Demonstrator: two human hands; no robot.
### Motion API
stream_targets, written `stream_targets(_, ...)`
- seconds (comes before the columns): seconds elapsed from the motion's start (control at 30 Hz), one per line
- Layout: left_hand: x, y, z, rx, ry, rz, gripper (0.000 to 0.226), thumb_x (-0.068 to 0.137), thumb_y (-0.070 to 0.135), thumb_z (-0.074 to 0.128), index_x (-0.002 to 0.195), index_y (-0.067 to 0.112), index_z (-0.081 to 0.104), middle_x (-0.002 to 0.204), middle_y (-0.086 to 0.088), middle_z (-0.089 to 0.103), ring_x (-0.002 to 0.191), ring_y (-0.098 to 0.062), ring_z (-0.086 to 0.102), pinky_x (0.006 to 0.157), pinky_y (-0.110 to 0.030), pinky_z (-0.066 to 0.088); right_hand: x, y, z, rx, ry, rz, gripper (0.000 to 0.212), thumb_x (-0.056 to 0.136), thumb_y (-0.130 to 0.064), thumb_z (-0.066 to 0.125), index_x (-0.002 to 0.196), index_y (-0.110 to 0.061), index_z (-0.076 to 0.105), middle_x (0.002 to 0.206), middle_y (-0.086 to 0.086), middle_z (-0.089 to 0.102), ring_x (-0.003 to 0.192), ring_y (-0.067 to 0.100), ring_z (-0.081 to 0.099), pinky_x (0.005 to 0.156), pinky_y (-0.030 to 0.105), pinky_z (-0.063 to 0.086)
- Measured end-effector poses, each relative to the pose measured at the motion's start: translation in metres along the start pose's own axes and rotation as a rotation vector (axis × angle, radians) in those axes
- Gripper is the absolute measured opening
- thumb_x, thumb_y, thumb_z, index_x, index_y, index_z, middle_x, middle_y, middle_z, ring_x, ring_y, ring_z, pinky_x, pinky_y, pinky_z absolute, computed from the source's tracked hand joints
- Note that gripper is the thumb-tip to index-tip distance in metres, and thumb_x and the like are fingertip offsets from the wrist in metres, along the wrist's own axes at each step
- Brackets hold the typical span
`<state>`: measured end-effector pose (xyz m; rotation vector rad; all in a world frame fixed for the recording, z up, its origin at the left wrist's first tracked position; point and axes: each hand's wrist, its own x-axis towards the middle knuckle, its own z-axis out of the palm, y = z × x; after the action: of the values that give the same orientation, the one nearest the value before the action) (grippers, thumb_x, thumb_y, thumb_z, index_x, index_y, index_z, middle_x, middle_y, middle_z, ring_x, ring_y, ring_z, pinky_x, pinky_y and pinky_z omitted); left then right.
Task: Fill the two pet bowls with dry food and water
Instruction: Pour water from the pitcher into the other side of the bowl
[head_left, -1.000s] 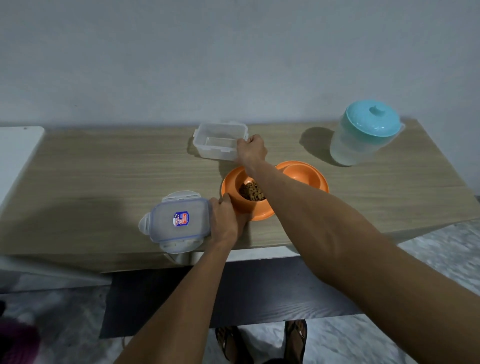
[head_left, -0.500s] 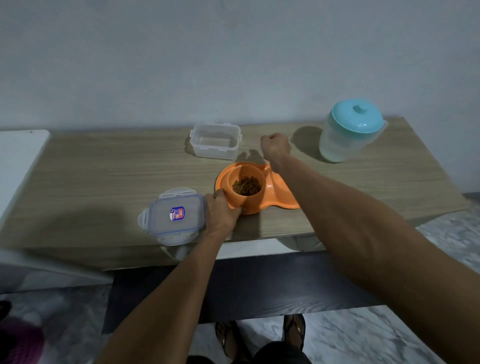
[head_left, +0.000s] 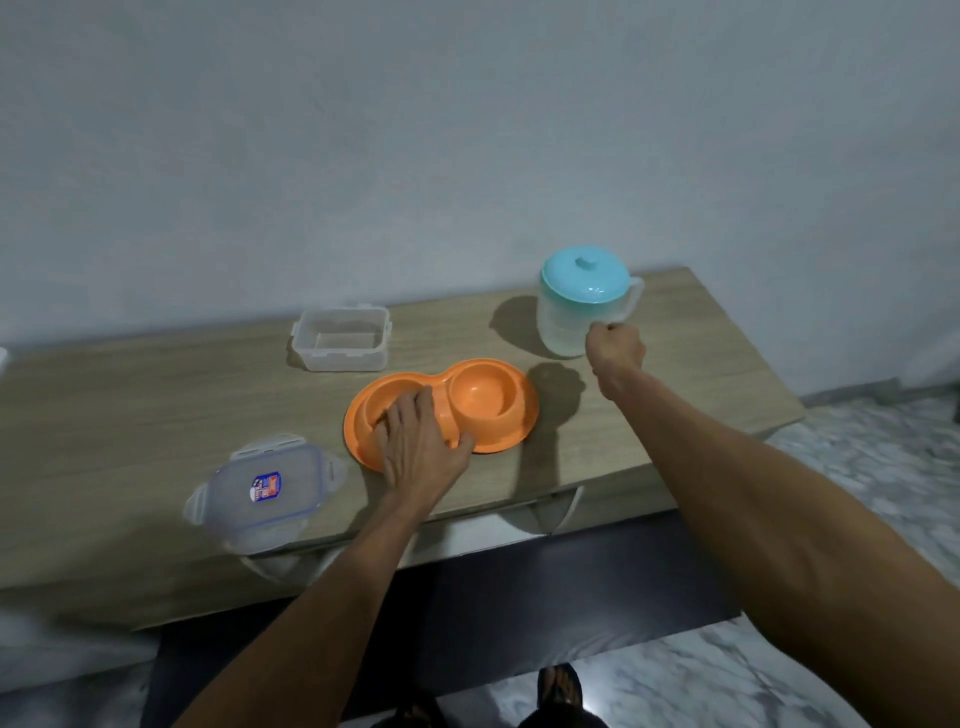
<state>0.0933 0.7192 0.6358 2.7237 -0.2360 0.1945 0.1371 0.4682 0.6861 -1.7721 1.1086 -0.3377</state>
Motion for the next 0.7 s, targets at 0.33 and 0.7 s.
stream_targets(0.33,0.034,0.016,0.022,0.153,-0.28,0.015,0.118,0.063,0.085,0.052,0.149,0.009,0.025,0.158,-0.009,0.025,0.15,-0.032,0.007,0.116,-0.061,0.009,0.071,-0.019,-0.02,0.185,0.146,0.03,0.042,0.096,-0.031,0.043,0.125,-0.002,0.053,0.135,0.015,0.051,0.119,0.035,0.053,0.1,0.042,0.041)
stream_targets(0.7,0.033,0.026,0.035,0.171,-0.317,-0.09,0.115,0.07,0.081,0.054,0.152,0.009,0.019,0.162,-0.008,0.015,0.151,-0.03,0.003,0.115,-0.061,0.006,0.107,-0.012,-0.011,0.262,0.001,-0.005,0.03,0.088,-0.034,0.047,0.074,-0.011,0.061,0.081,0.006,0.059,0.077,0.024,0.052,0.079,0.04,0.048)
